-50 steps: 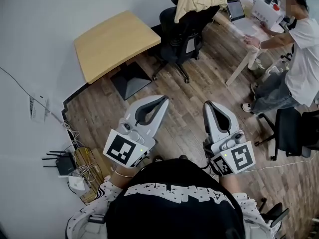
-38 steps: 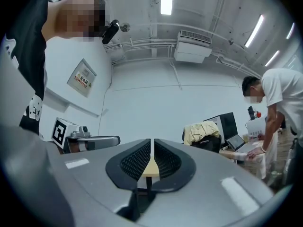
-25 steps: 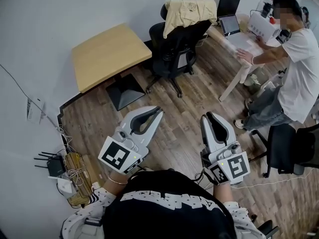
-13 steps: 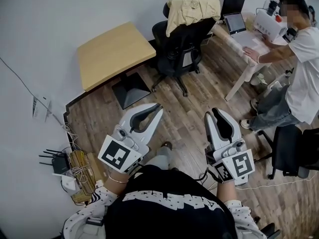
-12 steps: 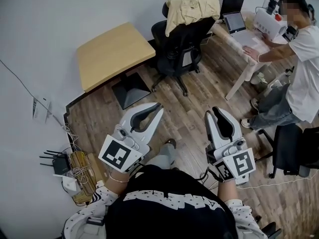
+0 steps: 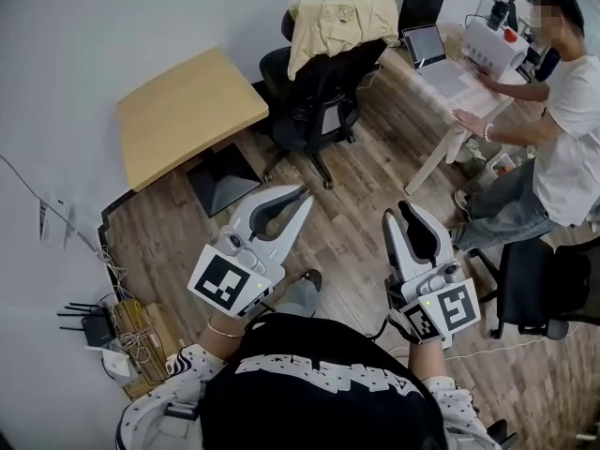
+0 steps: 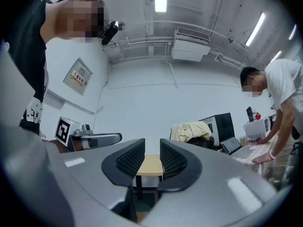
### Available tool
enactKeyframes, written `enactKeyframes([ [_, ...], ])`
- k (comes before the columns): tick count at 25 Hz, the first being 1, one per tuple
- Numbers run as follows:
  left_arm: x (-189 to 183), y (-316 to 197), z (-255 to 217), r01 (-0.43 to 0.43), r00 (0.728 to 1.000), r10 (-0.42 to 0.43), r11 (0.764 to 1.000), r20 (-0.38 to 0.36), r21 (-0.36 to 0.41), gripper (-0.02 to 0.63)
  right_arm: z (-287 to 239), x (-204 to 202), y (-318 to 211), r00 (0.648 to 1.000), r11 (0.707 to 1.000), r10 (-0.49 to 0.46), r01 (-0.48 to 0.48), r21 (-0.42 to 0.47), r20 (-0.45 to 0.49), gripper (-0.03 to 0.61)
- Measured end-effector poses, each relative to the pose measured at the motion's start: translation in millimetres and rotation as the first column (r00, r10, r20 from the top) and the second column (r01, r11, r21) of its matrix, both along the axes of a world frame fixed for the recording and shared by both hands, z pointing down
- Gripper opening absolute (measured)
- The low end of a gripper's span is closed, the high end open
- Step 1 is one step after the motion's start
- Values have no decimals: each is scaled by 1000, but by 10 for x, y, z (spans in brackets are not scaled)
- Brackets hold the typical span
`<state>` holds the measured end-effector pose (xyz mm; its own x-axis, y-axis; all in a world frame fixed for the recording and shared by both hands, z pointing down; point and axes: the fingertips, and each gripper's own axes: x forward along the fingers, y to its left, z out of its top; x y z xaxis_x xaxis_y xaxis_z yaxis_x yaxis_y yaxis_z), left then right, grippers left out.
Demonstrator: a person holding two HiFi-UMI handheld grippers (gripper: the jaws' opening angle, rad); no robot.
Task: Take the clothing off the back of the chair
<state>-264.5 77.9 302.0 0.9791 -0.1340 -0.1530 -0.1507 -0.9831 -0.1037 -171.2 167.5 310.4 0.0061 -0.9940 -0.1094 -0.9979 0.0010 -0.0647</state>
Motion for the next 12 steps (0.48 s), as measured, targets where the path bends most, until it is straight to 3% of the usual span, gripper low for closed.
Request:
enactKeyframes([
  [9,202,-649,134,87,996,-86,995,20,-43,2,57,394,-541,999,999,-34,34,-14,10,129],
  [12,395,-789,112,81,997,-81,996,21,-23,2,66,475,-683,999,998,-51,51,-30,-1,132],
])
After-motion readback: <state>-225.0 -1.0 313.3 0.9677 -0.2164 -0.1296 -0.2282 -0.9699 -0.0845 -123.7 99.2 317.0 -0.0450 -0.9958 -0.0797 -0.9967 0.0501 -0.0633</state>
